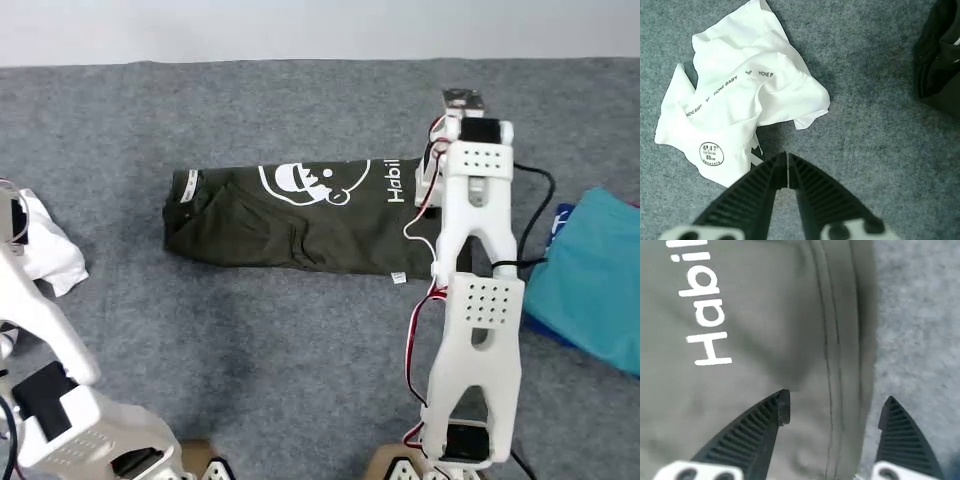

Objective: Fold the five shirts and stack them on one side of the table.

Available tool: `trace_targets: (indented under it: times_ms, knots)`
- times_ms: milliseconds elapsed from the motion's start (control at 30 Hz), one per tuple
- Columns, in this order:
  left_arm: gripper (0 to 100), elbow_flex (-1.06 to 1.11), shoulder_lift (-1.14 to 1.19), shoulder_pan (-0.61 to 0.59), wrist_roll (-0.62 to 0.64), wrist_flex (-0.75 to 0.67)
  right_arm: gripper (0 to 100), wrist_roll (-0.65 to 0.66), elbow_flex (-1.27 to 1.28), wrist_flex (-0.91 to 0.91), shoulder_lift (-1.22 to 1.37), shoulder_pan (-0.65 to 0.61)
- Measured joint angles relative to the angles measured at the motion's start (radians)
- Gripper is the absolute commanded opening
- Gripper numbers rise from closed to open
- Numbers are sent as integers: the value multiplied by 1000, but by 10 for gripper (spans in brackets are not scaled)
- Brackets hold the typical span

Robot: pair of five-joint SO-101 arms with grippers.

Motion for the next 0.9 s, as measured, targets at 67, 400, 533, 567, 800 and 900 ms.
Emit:
trace_targets:
  times_ms: [67, 400, 533, 567, 800, 900]
  knots:
    - [18, 0, 0, 0, 0, 0, 292, -3, 0, 2, 31, 0]
    - [18, 0, 0, 0, 25, 0, 20, -3, -3, 49, 57, -34]
    - [18, 0, 0, 0, 29, 0, 10, 3, -37, 66, 60, -38]
    - [18, 0, 0, 0, 29, 0, 10, 12, -51, 72, 60, -41]
    - [18, 0, 0, 0, 29, 0, 10, 123, -184, 80, 60, 37]
    - [18, 0, 0, 0, 29, 0, 10, 157, -207, 80, 60, 43]
